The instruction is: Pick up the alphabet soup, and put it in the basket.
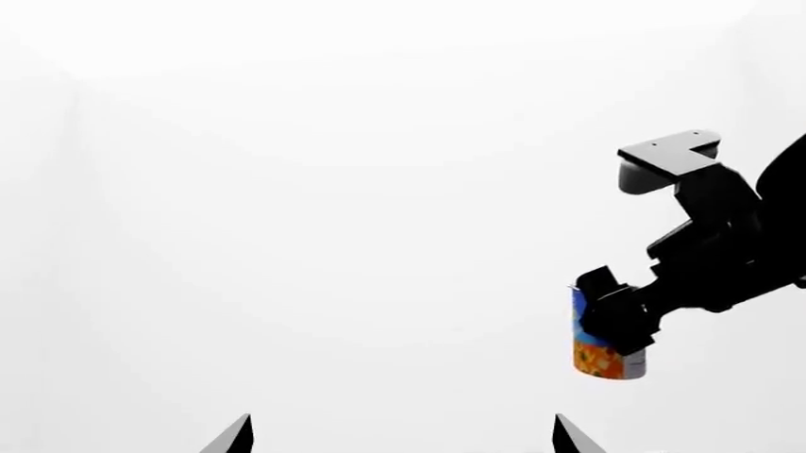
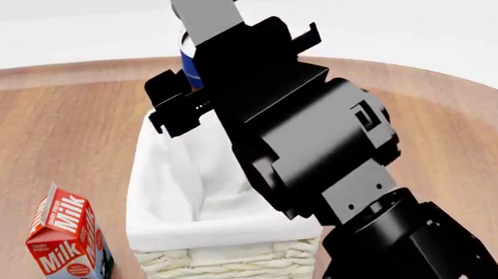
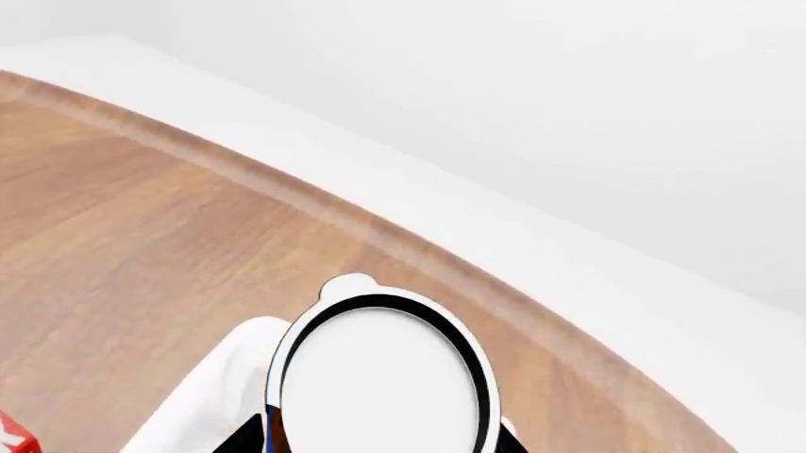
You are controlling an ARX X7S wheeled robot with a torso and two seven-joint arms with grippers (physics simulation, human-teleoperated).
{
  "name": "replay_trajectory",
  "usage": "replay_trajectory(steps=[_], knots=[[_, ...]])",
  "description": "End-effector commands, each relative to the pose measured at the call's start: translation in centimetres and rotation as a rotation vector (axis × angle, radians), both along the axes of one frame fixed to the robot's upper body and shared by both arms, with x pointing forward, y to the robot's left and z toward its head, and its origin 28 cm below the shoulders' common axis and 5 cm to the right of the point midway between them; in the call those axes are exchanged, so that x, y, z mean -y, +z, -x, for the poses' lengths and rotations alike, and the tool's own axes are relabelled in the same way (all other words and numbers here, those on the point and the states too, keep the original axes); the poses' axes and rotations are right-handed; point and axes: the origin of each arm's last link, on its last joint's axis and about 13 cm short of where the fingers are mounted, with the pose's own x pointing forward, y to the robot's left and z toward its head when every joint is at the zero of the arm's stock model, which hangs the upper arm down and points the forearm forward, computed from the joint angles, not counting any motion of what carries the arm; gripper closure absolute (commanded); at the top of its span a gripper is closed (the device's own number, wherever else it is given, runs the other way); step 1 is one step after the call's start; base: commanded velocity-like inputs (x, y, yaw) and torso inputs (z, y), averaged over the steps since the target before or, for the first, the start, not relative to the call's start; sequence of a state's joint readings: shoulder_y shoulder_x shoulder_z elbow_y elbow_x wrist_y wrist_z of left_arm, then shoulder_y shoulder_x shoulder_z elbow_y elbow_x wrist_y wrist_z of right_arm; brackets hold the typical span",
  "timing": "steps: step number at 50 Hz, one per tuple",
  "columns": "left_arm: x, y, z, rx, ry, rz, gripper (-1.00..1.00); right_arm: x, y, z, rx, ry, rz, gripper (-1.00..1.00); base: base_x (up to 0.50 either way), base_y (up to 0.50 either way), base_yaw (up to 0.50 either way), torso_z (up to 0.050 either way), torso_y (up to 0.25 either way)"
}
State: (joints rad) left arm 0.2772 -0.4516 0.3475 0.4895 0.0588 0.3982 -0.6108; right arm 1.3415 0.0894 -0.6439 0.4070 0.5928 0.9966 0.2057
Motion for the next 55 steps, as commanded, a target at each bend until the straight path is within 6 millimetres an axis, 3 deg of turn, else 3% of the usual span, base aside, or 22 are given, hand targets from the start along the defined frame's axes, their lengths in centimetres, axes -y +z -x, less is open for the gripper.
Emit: replay_trajectory(steps=[1,55], knots=[[0.03,0.08,-0.06,-0.003,0.022,-0.026,-1.0,-0.06,0.4,-0.16,0.029,-0.003,0.019,1.0,0.0,0.0,0.0,0.0,0.0],[0.09,0.14,0.16,0.018,0.024,-0.054,-1.0,-0.43,0.42,0.07,0.038,0.022,0.045,1.0,0.0,0.0,0.0,0.0,-0.088]])
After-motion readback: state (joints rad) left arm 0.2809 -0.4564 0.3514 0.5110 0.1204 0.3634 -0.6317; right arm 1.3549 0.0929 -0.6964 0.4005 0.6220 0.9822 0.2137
